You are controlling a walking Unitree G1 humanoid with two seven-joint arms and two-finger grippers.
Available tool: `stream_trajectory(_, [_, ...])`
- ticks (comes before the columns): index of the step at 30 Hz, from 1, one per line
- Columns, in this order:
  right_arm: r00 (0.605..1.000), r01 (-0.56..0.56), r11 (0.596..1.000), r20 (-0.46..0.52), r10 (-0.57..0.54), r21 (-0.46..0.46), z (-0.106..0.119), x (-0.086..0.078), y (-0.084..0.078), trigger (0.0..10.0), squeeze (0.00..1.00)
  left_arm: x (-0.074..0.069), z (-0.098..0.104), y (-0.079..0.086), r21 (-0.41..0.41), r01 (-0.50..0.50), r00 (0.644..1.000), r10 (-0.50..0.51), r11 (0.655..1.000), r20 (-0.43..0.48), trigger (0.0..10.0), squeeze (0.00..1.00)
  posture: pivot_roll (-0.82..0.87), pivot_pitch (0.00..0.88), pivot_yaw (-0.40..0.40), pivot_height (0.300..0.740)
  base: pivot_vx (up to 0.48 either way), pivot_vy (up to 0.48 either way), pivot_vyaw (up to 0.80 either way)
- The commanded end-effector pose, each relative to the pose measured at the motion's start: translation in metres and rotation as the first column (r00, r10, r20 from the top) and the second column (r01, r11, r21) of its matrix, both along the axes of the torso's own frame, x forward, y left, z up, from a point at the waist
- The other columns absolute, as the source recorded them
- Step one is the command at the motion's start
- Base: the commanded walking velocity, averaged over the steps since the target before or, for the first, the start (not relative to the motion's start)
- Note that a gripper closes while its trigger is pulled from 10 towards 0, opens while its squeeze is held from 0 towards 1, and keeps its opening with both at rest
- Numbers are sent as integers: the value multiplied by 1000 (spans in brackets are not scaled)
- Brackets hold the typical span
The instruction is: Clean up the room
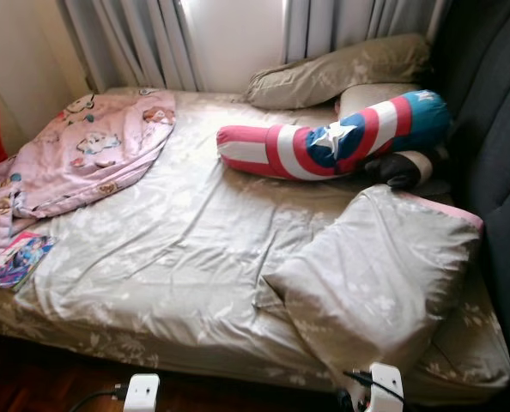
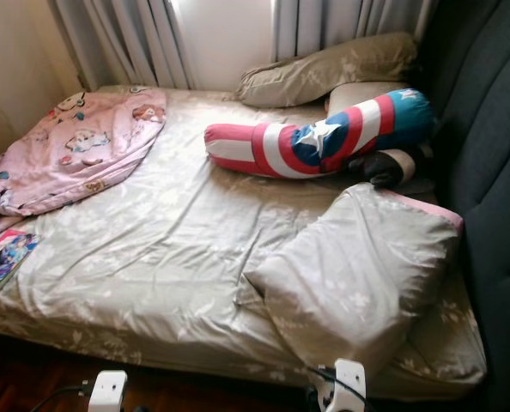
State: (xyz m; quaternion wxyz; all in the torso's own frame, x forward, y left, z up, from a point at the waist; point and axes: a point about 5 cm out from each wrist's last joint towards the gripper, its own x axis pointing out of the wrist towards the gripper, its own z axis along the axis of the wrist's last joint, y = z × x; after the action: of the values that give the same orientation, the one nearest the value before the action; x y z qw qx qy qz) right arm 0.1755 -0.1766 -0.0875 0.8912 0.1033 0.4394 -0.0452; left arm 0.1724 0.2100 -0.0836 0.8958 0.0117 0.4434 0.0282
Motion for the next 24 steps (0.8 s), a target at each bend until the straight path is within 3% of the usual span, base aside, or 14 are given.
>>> stream_trajectory(1, [1000, 11, 1000, -6, -11, -2, -1, -2, -4, 10000, 0, -4, -2, -1, -7, 1, 1000, -1, 1000, -18, 10000, 0, 96, 16, -12, 740, 0, 0, -731])
stream_trajectory(3, [1000, 3, 1000, -4, -3, -11, 0, -2, -5, 10000, 0, -4, -2, -1, -5, 1, 1000, -1, 1000, -14, 10000, 0, 96, 18, -14, 740, 0, 0, -706])
stream_trajectory(20, [1000, 4, 1000, 3, -4, -11, 0, -3, -6, 10000, 0, -3, -1, 0, -10, -21, 1000, 21, 1000, 3, 10000, 0, 92, 3, -17, 740, 0, 0, 0])
stream_trajectory(24, [1000, 2, 1000, 9, -1, -11, 0, -3, -6, 10000, 0, -5, -2, 0, -12, -23, 1000, 23, 1000, 2, 10000, 0, 91, 2, -17, 740, 272, 0, 0])
